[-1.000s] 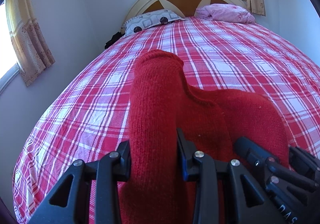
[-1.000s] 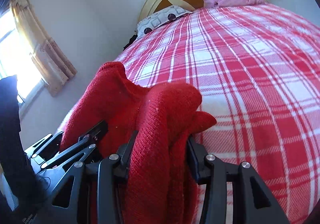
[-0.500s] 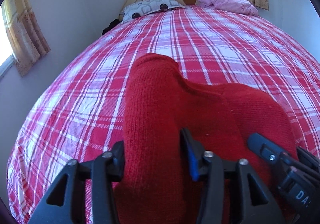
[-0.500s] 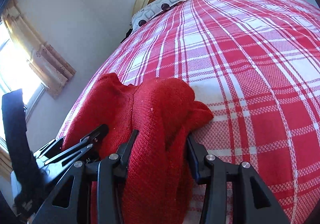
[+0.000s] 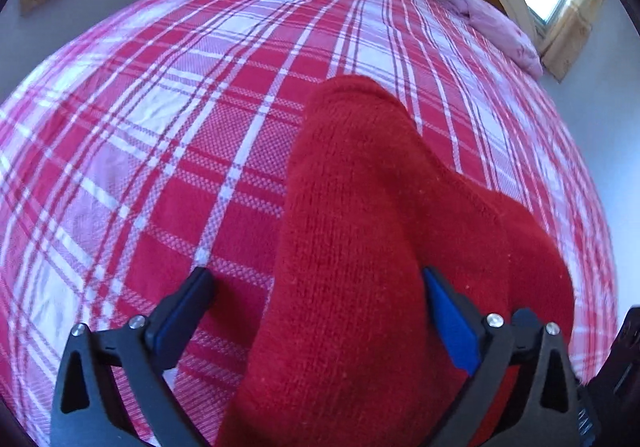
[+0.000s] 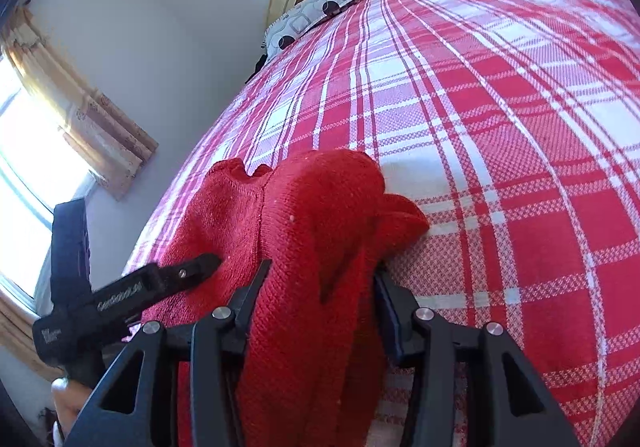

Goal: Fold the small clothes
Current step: 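Open both grippers and release the sweater bundle onto the bed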

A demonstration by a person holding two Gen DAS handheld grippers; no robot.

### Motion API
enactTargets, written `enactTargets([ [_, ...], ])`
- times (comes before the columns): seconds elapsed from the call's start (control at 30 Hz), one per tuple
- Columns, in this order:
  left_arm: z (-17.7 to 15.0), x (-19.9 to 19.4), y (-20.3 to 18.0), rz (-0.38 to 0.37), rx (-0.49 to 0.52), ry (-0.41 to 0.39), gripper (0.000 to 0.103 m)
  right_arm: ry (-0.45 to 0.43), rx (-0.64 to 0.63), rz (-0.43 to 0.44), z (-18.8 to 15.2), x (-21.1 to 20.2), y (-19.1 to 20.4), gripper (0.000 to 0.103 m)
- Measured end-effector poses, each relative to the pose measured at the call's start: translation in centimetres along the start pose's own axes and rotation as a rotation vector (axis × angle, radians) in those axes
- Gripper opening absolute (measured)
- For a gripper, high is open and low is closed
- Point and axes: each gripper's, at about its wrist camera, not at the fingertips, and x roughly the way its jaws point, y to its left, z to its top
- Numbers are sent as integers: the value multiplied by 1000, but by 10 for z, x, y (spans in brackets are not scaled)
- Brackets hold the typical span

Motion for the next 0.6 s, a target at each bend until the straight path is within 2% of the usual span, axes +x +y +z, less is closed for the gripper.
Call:
enactTargets([
  [0.17, -17, -33, 17, -58, -22, -32, 103, 13, 16, 67, 3, -2, -5, 55],
  [0.23, -28, -53, 25, -38, -1, -80, 103, -6, 52, 104, 4, -14, -13, 56],
  [0.3, -35, -67, 30, -10, 35, -111, 103, -61, 70, 124, 1, -37, -18, 56],
  [0.43, -57, -77, 33, 2, 127, -127, 103, -102, -74, 77, -22, -82, 0, 56],
  [0.53, -68, -74, 35, -3, 145, -134, 103, -101, -140, 110, -41, -105, 14, 52],
  [0.6, -70, -71, 37, -16, 116, -125, 103, -82, -176, 141, -54, -114, 24, 52],
])
